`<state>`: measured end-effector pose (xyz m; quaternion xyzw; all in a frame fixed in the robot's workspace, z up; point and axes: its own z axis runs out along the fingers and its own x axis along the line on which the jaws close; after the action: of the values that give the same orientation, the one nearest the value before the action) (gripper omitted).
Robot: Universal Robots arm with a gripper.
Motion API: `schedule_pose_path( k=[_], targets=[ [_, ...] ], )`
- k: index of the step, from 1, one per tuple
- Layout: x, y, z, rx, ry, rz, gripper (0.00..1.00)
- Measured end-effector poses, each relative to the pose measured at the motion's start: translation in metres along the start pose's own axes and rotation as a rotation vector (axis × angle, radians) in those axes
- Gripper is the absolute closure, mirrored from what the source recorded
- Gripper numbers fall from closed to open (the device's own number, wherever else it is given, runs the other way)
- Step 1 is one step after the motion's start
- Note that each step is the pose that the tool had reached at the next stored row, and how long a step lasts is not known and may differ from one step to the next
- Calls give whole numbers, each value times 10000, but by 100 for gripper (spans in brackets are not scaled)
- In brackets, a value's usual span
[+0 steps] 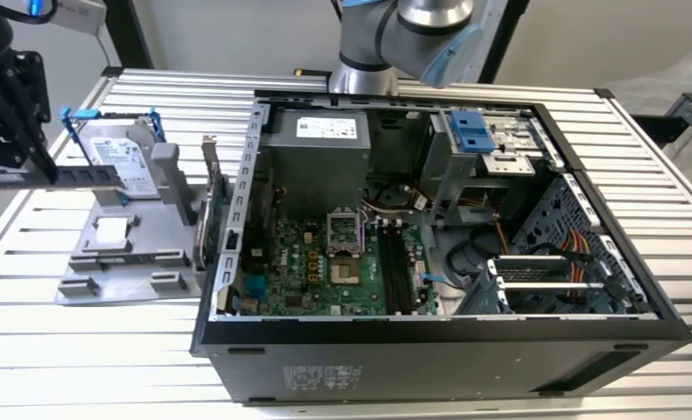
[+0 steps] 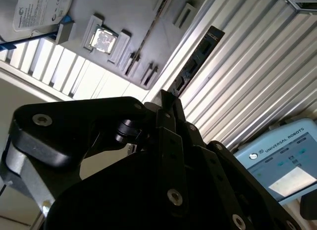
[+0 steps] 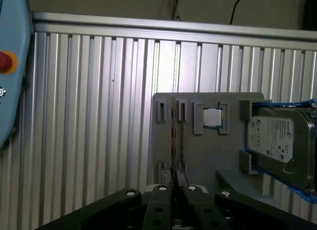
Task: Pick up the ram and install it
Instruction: 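Pick up the ram and move it above insertion slot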
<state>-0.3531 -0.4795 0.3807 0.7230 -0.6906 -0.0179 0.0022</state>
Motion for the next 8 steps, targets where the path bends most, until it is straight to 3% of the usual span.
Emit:
schedule_pose_path(
  k=[8],
  targets=[
    [-1,1,-41,1,-1,0,100]
  ],
)
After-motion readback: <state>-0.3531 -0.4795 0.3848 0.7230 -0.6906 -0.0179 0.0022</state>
